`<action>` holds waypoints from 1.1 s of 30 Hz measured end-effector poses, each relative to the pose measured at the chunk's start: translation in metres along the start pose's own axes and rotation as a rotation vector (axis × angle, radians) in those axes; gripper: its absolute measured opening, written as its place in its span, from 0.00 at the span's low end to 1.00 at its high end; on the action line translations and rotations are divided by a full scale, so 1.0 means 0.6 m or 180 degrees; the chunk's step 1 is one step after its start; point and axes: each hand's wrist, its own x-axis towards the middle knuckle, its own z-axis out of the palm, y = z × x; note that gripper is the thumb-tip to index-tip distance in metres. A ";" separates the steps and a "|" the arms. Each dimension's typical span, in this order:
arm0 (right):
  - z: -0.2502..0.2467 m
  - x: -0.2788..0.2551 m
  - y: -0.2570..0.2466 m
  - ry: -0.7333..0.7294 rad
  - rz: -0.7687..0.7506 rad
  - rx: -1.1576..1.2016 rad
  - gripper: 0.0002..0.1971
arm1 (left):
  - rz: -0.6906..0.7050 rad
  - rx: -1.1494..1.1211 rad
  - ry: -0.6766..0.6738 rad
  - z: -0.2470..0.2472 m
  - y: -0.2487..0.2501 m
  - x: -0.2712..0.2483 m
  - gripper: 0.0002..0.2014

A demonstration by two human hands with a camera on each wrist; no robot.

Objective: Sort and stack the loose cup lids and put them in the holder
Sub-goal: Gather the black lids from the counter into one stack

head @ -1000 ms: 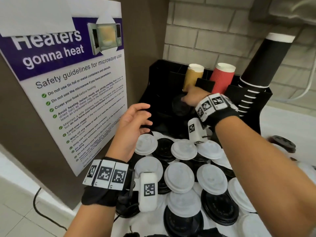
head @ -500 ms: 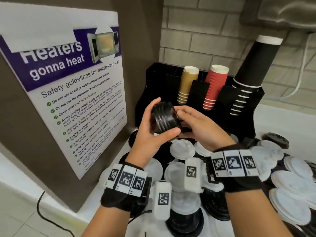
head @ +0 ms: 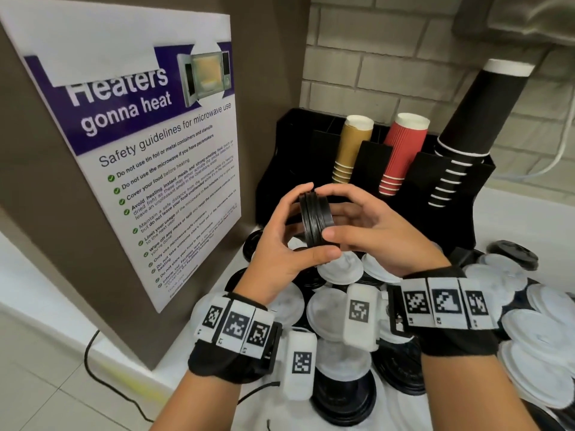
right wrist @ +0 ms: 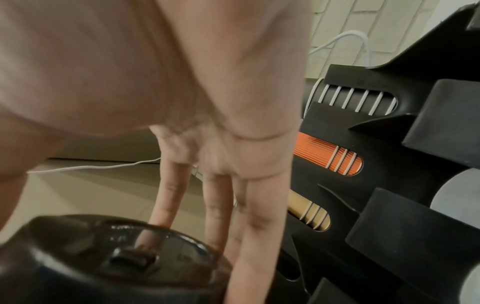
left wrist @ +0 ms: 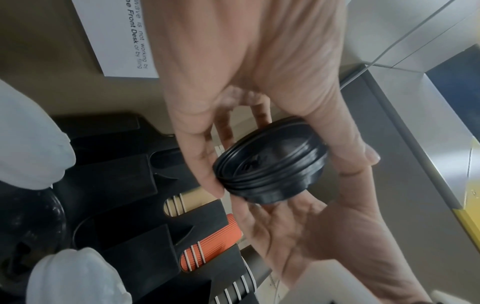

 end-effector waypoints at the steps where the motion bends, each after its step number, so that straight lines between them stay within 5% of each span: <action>1: 0.001 -0.001 0.001 0.0037 -0.0016 -0.0031 0.29 | 0.0000 0.0021 0.0003 -0.001 -0.001 0.000 0.45; 11: 0.008 0.007 0.002 0.0205 0.0079 0.0114 0.29 | -0.0151 -0.0367 0.0037 -0.009 -0.002 0.009 0.36; 15: -0.014 0.043 -0.004 0.0702 0.0216 -0.0687 0.14 | -0.0256 -0.0696 0.0256 -0.035 0.025 0.030 0.32; 23: 0.039 0.138 0.050 -0.1578 0.0906 -0.4137 0.20 | -0.0142 -0.0366 0.0051 -0.062 0.066 0.061 0.26; 27: 0.055 0.165 0.099 -0.1847 0.1419 -0.4350 0.30 | -0.0088 -0.0182 0.0003 -0.068 0.056 0.050 0.30; 33: 0.059 0.155 0.120 -0.1482 0.1129 -0.4190 0.38 | -0.0053 -0.0005 0.0073 -0.070 0.045 0.043 0.34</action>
